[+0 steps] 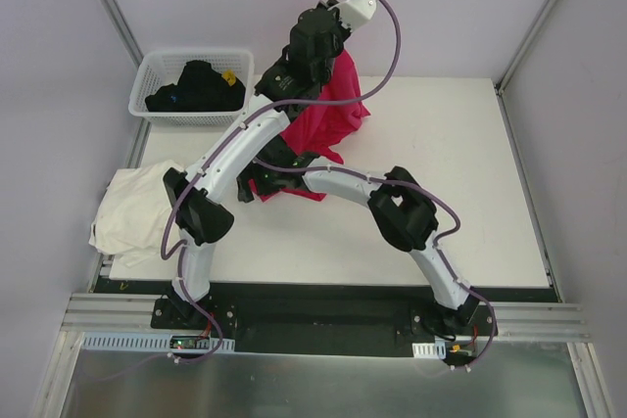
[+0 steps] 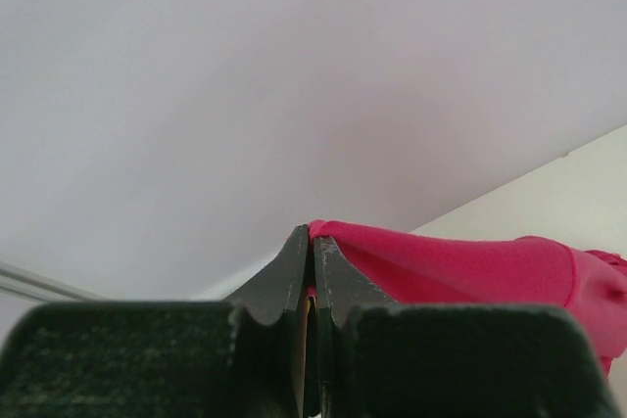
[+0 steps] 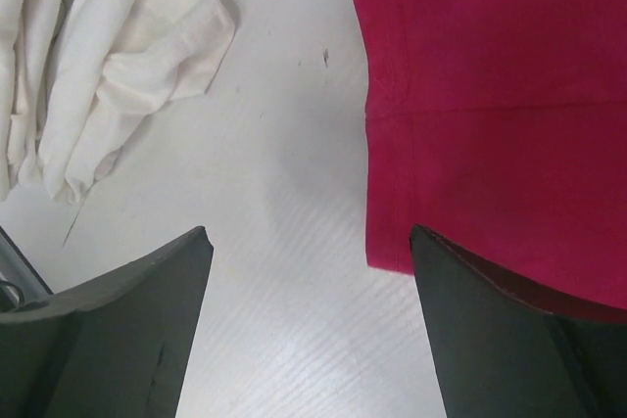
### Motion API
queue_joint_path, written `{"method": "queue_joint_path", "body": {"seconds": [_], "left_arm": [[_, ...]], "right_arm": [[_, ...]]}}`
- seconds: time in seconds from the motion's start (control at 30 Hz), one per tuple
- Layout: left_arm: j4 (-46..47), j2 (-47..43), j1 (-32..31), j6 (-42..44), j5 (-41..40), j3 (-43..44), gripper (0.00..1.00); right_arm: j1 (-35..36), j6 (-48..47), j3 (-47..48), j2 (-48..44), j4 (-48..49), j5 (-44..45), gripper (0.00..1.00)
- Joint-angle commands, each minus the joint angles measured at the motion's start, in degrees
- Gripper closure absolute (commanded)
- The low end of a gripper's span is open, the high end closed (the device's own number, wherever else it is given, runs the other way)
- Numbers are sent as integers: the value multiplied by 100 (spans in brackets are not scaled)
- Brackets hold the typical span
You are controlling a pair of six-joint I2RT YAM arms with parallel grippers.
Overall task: Fold and stack the t-shirts
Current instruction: Flatten out the tshirt
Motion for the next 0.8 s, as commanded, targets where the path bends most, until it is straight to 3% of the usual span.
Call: {"method": "queue_joint_path", "body": {"seconds": [0.0,0.33,0.6,0.77], "left_arm": [[346,-463,1,-141,-77,-86,100],[364,-594,1,-238,-68,-279,100],[478,-990,-8,-458,20,-789,100],[575,-1095,1,-318,-33,-991,100]], "right_arm": [[4,-44,621,321,-42,-131,16],[-198,69,1431,981,-139,-174,16],[-558,535,570,762,432,-271,16],[-874,781,-536,297,739,-25,16]]}}
